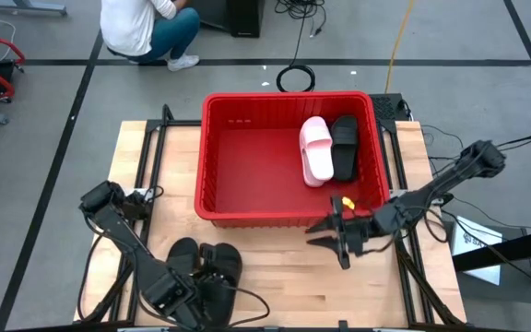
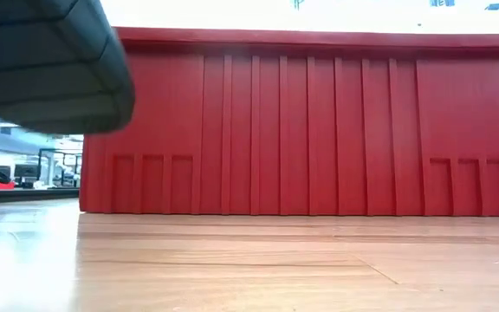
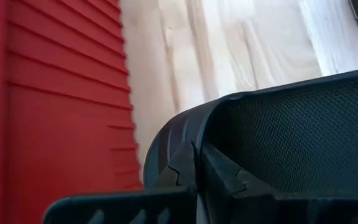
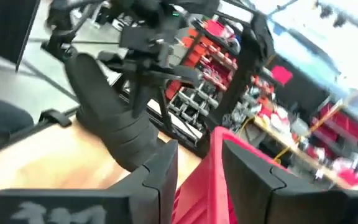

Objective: Pick and place slides into bin
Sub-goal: Put the right black slide into the bin

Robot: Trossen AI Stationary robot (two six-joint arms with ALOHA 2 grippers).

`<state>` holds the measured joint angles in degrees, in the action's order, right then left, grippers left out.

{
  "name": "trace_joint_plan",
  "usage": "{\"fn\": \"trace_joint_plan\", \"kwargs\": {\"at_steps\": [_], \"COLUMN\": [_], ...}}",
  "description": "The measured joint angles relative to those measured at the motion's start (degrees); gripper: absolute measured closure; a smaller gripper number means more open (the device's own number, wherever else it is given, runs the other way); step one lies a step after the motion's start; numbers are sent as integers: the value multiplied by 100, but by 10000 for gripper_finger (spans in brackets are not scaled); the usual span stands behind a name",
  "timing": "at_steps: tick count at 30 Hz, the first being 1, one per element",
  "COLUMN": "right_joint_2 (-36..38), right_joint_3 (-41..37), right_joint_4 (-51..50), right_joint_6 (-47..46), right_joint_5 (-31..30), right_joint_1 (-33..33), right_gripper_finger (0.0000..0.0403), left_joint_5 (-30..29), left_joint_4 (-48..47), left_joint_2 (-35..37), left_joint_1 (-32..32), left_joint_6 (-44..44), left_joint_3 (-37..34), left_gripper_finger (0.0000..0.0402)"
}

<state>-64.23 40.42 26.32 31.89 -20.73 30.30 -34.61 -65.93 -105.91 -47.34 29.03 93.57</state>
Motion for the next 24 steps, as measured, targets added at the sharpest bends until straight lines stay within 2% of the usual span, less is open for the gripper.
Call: {"fn": "trace_joint_plan", "kwargs": {"at_steps": [4,10,18,24], "right_joint_2": [-249,-393,-391,-393], "right_joint_3": [0,0,0,0], "right_joint_4": [387,737,1930,1972], "right_joint_6": [587,213,-1325,-2203], "right_joint_5": [-37,-339,-321,-326], "right_joint_1": [124,121,132,117], "right_gripper_finger": [279,263,244,236], "left_joint_5": [-366,-875,-1356,-1877], "left_joint_4": [-324,-924,-1861,-1977], "left_joint_2": [0,2,4,4], "left_joint_1": [51,299,780,1073], "left_joint_6": [-358,-802,-1130,-2276], "left_joint_3": [346,943,1519,1753], "left_gripper_finger": [400,400,400,400]}}
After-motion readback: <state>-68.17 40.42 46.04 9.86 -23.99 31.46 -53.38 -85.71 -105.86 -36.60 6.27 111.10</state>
